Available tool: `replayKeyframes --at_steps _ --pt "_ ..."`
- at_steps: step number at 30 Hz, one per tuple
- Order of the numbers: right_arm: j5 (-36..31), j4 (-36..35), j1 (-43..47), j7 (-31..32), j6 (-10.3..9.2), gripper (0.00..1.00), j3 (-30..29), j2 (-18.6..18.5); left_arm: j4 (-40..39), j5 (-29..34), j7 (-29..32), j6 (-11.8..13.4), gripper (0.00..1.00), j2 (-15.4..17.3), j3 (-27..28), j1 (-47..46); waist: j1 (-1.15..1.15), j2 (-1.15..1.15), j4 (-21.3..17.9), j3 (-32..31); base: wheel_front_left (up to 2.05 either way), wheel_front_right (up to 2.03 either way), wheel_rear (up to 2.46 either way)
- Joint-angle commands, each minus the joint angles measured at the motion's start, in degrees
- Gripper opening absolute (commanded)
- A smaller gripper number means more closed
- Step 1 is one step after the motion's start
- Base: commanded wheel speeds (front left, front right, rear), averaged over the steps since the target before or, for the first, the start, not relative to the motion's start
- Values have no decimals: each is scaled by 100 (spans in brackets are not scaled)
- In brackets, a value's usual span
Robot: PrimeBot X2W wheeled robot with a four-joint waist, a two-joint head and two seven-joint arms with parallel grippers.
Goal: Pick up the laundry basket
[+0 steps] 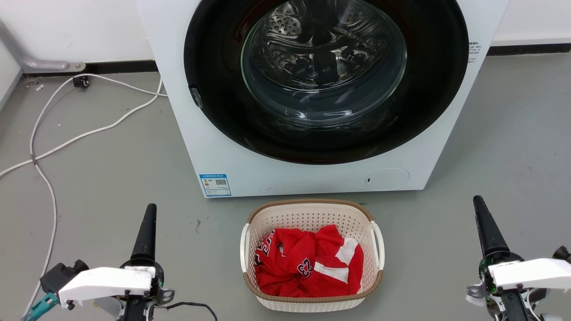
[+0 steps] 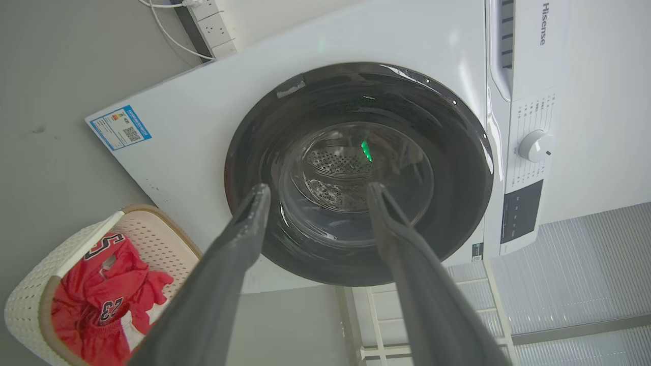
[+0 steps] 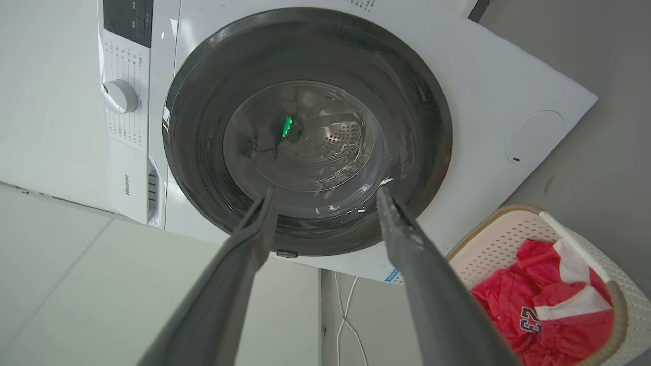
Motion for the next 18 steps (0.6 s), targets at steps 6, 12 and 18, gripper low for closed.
replayKeyframes --at_steps 6,12,18 --pt "-906 -349 16 -173 1 100 89 -14 -295 809 -172 115 100 23 -127 8 0 0 5 8 0 0 0" --pt "-1652 -495 79 -306 1 100 158 -16 -431 1435 -303 225 100 24 -223 59 0 0 10 19 0 0 0" --pt "-2256 -605 142 -430 1 100 199 -17 -543 2011 -431 301 100 26 -308 100 0 0 13 32 0 0 0"
